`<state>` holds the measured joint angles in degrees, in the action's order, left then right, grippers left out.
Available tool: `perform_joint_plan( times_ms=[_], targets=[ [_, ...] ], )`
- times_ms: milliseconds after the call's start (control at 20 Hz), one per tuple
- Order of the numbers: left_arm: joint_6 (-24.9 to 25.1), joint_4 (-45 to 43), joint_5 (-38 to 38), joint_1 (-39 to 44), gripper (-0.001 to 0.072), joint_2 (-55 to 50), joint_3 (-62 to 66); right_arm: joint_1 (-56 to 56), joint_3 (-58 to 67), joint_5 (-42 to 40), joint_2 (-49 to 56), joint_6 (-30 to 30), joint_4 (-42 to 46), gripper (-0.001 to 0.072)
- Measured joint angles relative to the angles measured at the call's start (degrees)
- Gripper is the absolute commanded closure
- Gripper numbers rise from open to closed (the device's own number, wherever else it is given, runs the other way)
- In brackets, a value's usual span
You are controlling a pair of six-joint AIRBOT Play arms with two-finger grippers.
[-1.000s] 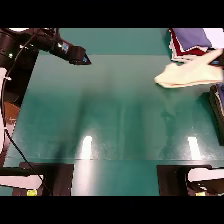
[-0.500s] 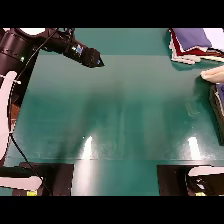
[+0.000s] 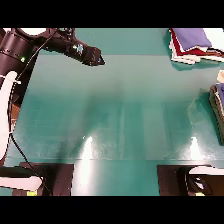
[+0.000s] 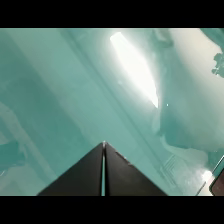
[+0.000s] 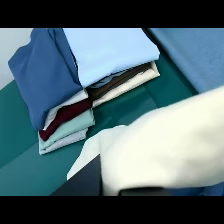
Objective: Fold the shirts.
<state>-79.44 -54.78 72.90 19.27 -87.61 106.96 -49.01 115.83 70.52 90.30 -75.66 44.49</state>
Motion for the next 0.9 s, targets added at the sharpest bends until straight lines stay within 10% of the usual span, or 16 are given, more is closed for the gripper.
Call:
perform_joint_plan(
  times_ms=[350, 800, 850, 900],
  targets=[
    [0.0, -0.5, 0.0, 0.0, 0.0685, 0.0, 0.0, -5.1, -11.7, 2.9, -9.5, 0.3, 2.4, 0.0697],
    [1.1, -0.6, -0.1, 0.0, 0.0685, 0.0, 0.0, -7.9, -31.3, 6.4, -22.0, 0.2, 27.0, 0.0691],
    [1.3, -0.6, -0.1, 0.0, 0.0685, 0.0, 0.0, -8.7, -32.8, 6.9, -22.7, 0.0, 28.8, 0.068],
    [1.5, -0.6, -0.1, 0.0, 0.0685, 0.0, 0.0, -9.7, -34.2, 7.3, -23.5, -0.3, 30.3, 0.0502]
  ],
)
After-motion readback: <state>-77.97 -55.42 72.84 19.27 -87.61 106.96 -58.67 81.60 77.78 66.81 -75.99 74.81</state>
